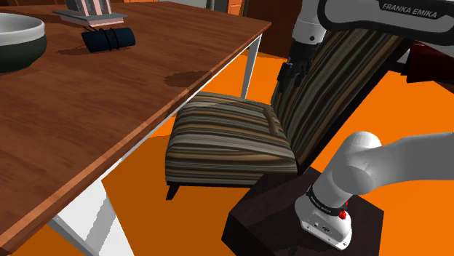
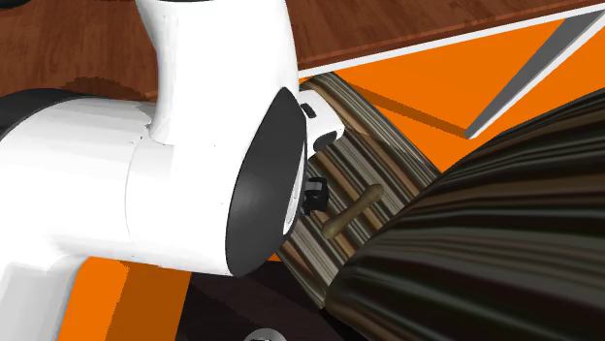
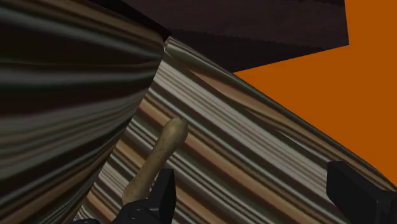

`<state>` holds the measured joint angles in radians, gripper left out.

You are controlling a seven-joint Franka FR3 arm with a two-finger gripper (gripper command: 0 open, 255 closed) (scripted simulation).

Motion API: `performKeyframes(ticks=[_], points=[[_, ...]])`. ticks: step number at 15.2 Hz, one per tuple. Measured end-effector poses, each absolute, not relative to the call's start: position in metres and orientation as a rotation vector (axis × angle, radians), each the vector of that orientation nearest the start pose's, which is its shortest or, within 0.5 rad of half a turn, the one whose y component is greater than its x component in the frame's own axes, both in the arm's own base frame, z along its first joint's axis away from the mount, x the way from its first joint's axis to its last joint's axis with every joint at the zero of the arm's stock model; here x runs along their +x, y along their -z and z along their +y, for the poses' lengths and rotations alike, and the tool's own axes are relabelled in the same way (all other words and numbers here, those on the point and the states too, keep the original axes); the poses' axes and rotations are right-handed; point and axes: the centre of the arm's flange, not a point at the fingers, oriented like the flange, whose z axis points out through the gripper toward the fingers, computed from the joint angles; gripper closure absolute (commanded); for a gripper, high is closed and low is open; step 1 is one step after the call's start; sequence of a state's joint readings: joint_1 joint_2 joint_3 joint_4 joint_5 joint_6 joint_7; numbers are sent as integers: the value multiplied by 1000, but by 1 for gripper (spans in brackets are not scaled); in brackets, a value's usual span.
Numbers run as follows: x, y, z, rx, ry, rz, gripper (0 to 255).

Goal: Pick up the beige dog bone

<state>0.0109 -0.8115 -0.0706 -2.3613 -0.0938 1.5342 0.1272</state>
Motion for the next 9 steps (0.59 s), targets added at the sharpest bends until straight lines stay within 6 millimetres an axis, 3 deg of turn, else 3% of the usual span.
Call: performKeyframes(ticks=[3, 9], points=[[302, -579, -40, -3172, -21, 321, 0], [331, -520, -76, -3150, -2, 584, 0]])
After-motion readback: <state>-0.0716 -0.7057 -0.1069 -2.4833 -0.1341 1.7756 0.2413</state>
